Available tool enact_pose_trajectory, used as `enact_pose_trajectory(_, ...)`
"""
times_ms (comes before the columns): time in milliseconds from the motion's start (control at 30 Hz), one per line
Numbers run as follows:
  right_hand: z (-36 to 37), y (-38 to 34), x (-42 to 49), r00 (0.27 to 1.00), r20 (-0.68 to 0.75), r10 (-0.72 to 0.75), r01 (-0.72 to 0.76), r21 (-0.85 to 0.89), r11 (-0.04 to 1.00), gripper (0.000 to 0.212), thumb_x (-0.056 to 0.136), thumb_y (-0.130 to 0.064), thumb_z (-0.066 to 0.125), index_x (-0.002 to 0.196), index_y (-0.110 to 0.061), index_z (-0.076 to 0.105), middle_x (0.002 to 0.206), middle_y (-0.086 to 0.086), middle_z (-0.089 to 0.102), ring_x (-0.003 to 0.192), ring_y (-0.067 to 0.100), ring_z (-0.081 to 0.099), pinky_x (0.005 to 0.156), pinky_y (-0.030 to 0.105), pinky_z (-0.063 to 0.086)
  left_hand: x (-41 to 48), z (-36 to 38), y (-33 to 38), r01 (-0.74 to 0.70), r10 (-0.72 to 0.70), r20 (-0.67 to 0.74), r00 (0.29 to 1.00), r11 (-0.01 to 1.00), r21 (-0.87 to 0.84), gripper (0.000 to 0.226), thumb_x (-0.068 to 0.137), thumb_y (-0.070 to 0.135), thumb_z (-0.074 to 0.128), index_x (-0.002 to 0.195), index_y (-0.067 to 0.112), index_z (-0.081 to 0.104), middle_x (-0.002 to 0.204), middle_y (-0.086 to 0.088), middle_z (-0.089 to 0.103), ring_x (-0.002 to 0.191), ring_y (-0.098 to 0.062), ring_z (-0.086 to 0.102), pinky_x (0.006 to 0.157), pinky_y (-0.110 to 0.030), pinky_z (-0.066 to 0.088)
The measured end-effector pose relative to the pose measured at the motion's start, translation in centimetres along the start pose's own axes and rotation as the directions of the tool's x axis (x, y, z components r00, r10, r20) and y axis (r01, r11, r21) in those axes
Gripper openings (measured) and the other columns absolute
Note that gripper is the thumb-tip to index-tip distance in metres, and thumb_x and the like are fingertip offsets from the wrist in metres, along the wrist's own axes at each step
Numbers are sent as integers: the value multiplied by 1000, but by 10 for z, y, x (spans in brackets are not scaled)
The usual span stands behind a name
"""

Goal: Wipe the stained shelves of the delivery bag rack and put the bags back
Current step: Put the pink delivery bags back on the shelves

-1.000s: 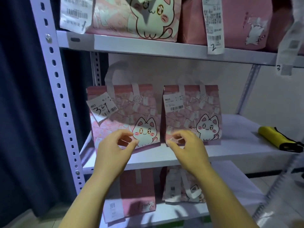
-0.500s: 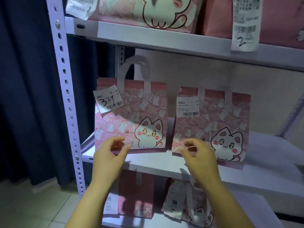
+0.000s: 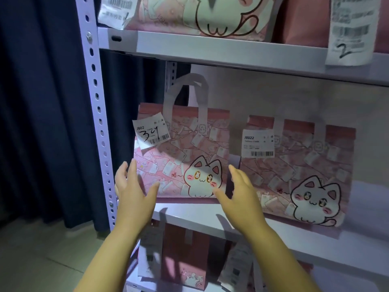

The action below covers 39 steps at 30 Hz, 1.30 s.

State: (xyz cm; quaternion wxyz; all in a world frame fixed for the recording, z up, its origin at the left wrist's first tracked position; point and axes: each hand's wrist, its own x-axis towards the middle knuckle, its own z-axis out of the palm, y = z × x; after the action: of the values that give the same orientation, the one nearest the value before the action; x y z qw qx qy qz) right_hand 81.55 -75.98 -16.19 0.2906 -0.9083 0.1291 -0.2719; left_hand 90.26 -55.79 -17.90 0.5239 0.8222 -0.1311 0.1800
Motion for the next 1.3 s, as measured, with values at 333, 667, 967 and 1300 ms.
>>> enact_pose_trajectory(333, 22, 4, 17, 964, 17, 267, -267, 109, 957, 70, 86, -39, 62, 143, -17, 28, 141, 3, 42, 126, 23, 44, 100, 40, 42, 30, 5, -17, 35, -39, 150, 988, 999, 31, 71, 89, 25, 57, 145, 19, 15, 143, -8, 28, 120, -30, 44, 99, -51, 41)
enact_pose_trajectory(667, 9, 13, -1, 951, -174, 256, -214, 230, 950, 37, 85, -29, 66, 120, -27, 55, 116, -11, 57, 98, 2, 56, 80, 22, 51, 24, 20, 1, -152, 152, -23, 988, 988, 9, 54, 79, 15, 69, 128, 9, 46, 135, -8, 23, 123, -26, 26, 94, -29, 32)
enact_pose_trajectory(967, -51, 43, -34, 839, -467, 278, -172, 257, 951, 14, 85, -23, 66, 97, -28, 62, 98, -11, 64, 91, -1, 57, 78, 23, 49, -3, 65, 51, -353, 388, 180, 904, 914, -200, 36, 82, 15, 67, 116, 18, 56, 106, 4, 52, 99, -11, 48, 87, -30, 42)
enact_pose_trajectory(1300, -133, 124, -42, 703, -636, 318, -310, 128, 942, 41, 83, -14, 67, 121, -18, 53, 117, 2, 50, 111, 21, 47, 91, 40, 45, -38, 145, 97, -302, 298, 303, 905, 953, -33, 57, 87, 25, 61, 135, 2, 40, 132, -15, 45, 120, -32, 44, 99, -44, 38)
